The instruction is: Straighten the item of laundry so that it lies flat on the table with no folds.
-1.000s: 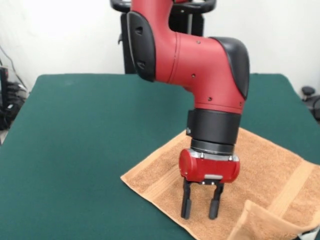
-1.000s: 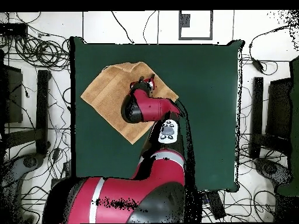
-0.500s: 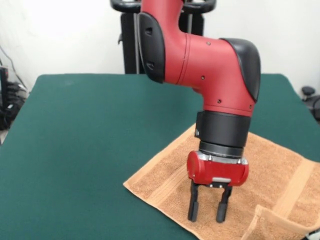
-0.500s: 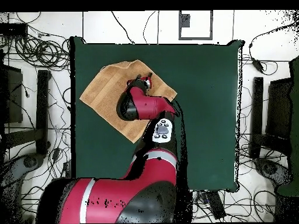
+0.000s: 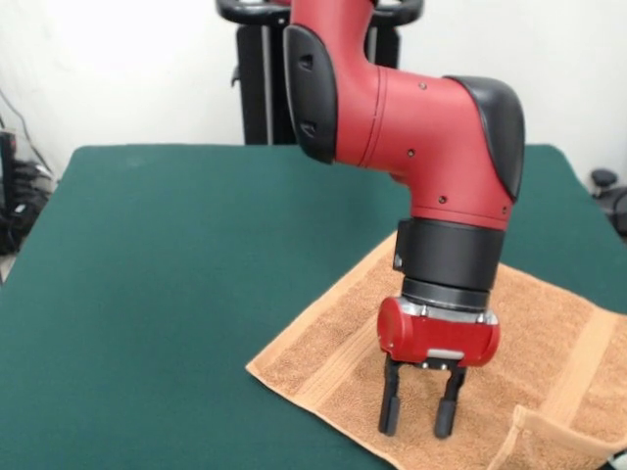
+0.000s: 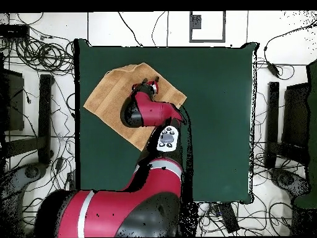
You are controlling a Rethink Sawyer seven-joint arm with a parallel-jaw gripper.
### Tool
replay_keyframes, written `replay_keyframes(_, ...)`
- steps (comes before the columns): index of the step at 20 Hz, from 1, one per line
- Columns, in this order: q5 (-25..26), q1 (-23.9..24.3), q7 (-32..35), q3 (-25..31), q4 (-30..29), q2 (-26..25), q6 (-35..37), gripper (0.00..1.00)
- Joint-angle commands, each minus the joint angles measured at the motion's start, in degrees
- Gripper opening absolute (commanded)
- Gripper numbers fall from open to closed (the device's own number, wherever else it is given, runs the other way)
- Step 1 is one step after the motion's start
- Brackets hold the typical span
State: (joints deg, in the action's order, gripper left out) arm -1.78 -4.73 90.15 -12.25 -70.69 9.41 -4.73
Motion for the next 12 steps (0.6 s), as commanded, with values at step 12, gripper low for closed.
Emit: replay_keyframes(12, -4.9, -2.0, 8.3, 2.4, 5.9, -0.3, 7.5, 1.0)
